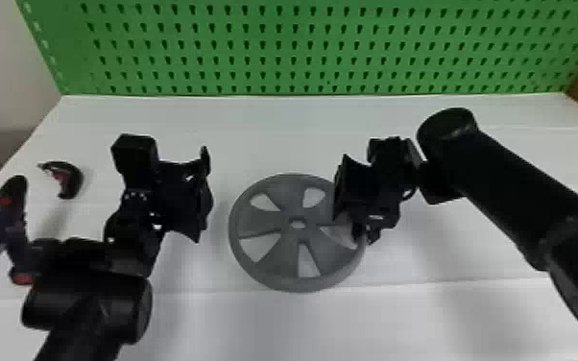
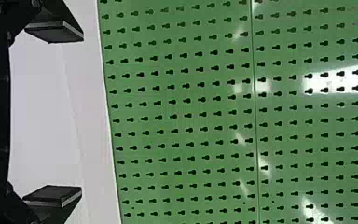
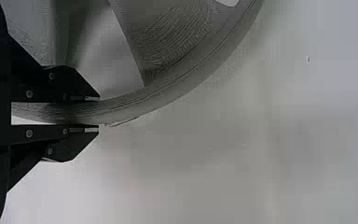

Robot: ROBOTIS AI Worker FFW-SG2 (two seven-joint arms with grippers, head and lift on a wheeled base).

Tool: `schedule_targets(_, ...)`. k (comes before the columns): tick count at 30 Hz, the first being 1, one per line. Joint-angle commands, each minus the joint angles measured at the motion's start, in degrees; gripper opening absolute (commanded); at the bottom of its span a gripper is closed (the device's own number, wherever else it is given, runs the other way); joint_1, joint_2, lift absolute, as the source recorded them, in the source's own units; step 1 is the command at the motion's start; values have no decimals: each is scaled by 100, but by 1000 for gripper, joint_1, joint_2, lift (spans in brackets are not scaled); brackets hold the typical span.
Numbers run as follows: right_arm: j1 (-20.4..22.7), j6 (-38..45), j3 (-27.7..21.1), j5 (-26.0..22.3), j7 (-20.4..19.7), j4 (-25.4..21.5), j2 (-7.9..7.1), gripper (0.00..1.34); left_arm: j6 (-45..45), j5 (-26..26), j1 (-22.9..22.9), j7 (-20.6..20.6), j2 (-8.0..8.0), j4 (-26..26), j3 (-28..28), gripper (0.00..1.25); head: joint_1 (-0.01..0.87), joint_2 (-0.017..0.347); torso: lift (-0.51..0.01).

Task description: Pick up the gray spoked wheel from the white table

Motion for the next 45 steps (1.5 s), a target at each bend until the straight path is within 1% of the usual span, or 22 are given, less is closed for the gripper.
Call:
schedule_targets(1,-13,41,-52,31,-2,2,11,252,0,8,-8,1,0,0,-7,1121,765,12,-91)
schedule_targets(23,-22,85,-69,39,7,-16,11,253,0,8,-8,1,0,0,2,1121,765,12,-91)
schedule_targets(28,-75,357,-860,787,-2,-253,2,253,0,16,10,1,0,8,11,1121,765,12,-91)
schedule_targets(33,-101,472,-1423,1455,7,-816,-33,253,0,25,27,1,0,0,28,1121,765,12,-91)
schedule_targets(34,-66,498,-1564,1630,7,-992,-33,253,0,25,36,1,0,0,28,1121,765,12,-91)
schedule_targets(37,4,498,-1836,1859,33,-1334,-50,253,-9,25,36,1,9,0,37,1121,765,12,-91)
schedule_targets(39,92,489,-2029,2395,455,-1616,-50,253,0,43,45,1,18,0,46,1121,765,12,-91)
schedule_targets(41,180,445,-2179,2729,710,-1818,-33,253,-9,60,71,-8,18,0,55,1120,765,12,-91)
schedule_targets(42,242,436,-2284,2852,815,-1923,-15,253,-9,69,80,-8,27,-9,72,1120,765,12,-91)
schedule_targets(45,347,313,-2390,2993,1053,-2152,2,253,-9,78,124,1,35,-53,125,1120,765,12,-91)
